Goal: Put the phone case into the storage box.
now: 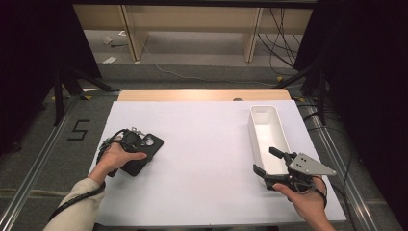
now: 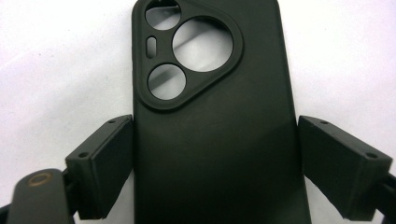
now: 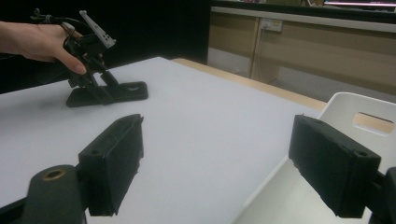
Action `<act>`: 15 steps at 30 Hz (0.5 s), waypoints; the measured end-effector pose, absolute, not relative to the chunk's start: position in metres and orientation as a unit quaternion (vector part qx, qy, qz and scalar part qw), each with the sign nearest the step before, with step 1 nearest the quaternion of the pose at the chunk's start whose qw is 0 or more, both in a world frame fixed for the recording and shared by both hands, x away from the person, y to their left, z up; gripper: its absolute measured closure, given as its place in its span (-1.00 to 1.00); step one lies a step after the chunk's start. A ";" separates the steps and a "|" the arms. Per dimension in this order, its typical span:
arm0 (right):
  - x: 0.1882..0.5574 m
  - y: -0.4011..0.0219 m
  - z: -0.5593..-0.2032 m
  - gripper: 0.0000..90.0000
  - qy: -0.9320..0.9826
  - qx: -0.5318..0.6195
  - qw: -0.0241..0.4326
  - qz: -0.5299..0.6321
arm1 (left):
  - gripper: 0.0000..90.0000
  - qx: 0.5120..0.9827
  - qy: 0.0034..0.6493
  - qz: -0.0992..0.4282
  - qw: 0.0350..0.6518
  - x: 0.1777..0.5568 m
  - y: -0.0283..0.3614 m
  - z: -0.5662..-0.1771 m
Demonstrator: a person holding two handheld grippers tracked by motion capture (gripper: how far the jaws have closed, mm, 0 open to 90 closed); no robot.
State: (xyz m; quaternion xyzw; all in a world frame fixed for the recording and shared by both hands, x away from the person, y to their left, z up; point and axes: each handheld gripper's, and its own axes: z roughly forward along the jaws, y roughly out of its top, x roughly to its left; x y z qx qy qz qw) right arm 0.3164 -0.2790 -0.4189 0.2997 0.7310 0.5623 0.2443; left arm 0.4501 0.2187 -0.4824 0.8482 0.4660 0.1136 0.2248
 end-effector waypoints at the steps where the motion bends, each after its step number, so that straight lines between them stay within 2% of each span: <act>1: 0.316 -0.279 -0.419 -0.58 0.731 0.299 0.244 0.563 | -0.70 0.848 0.466 0.114 0.225 0.450 0.219 -0.482; 15: 0.316 -0.280 -0.418 -0.58 0.730 0.300 0.245 0.563 | -0.66 0.845 0.470 0.117 0.227 0.447 0.218 -0.481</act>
